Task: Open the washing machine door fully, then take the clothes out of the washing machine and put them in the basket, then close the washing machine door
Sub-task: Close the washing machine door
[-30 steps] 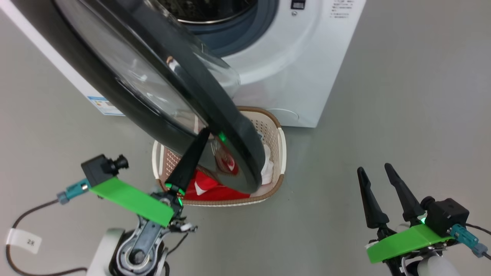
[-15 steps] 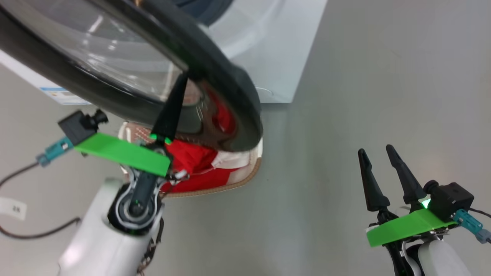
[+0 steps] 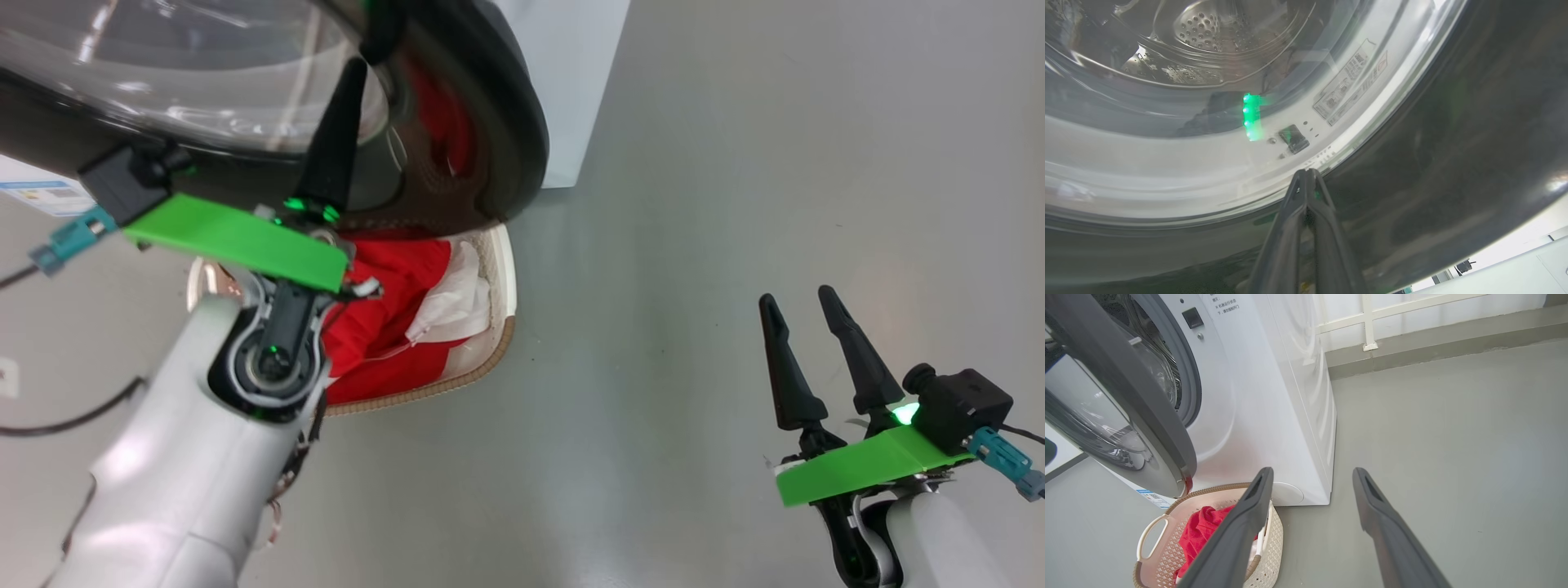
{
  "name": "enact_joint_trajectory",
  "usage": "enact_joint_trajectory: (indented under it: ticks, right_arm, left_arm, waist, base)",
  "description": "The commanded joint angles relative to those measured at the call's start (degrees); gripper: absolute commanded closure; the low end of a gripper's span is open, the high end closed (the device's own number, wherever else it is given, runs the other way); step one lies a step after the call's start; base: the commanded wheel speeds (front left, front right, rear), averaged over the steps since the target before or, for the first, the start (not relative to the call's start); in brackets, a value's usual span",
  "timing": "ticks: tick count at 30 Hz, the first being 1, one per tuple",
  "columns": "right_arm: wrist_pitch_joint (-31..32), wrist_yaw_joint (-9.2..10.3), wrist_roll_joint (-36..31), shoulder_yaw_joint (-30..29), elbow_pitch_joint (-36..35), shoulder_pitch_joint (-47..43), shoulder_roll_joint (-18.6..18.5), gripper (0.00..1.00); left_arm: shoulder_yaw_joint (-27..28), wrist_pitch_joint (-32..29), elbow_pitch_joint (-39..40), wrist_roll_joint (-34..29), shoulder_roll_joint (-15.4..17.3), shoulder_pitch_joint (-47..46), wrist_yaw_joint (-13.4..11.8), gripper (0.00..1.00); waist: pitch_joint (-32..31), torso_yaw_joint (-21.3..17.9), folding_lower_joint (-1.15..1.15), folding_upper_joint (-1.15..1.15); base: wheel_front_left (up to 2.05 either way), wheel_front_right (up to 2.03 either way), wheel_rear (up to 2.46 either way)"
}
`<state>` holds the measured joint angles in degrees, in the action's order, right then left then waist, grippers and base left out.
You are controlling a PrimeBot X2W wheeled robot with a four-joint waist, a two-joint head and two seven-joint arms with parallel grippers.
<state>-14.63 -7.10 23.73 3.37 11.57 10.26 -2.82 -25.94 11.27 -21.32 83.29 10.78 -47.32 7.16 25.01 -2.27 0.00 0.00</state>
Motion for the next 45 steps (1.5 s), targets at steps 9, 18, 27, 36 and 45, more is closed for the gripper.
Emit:
enact_joint_trajectory:
  ticks: [9, 18, 27, 36, 45]
  right_arm:
    - [-0.4, -0.39, 0.8, 2.1, -1.6, 1.2, -0.1, 0.00]
    - [-0.4, -0.39, 0.9, 1.7, -1.6, 1.0, -0.1, 0.00]
    - [-0.4, -0.39, 0.0, 1.1, -1.1, 0.1, -0.1, 0.00]
    - [-0.4, -0.39, -1.0, 0.5, -0.7, -1.7, -0.1, 0.00]
    - [-0.4, -0.39, -1.8, -0.4, -0.3, -4.3, -0.1, 0.00]
  left_arm:
    - [0.0, 2.7, -2.0, 0.5, 3.5, -6.4, 0.3, 1.00]
    - [-0.6, 3.5, -3.0, 1.3, 4.4, -6.3, 0.3, 1.00]
    - [-1.2, 3.7, -2.1, 2.1, 3.8, -0.7, 0.3, 1.00]
    - [0.7, 3.7, -2.0, 1.4, 2.3, 6.0, 0.3, 1.00]
    - [4.0, 3.7, -2.8, -1.6, 1.0, 14.1, 0.3, 0.56]
  waist:
    - [1.1, -1.8, 0.00, 0.00]
    - [0.8, -1.7, 0.00, 0.00]
    - [-1.7, 0.0, 0.00, 0.00]
    - [-4.9, 1.9, 0.00, 0.00]
    - [-8.6, 3.9, 0.00, 0.00]
  base:
    - [0.00, 0.00, 0.00]
    - [0.00, 0.00, 0.00]
    - [0.00, 0.00, 0.00]
    - [0.00, 0.00, 0.00]
    - [0.00, 0.00, 0.00]
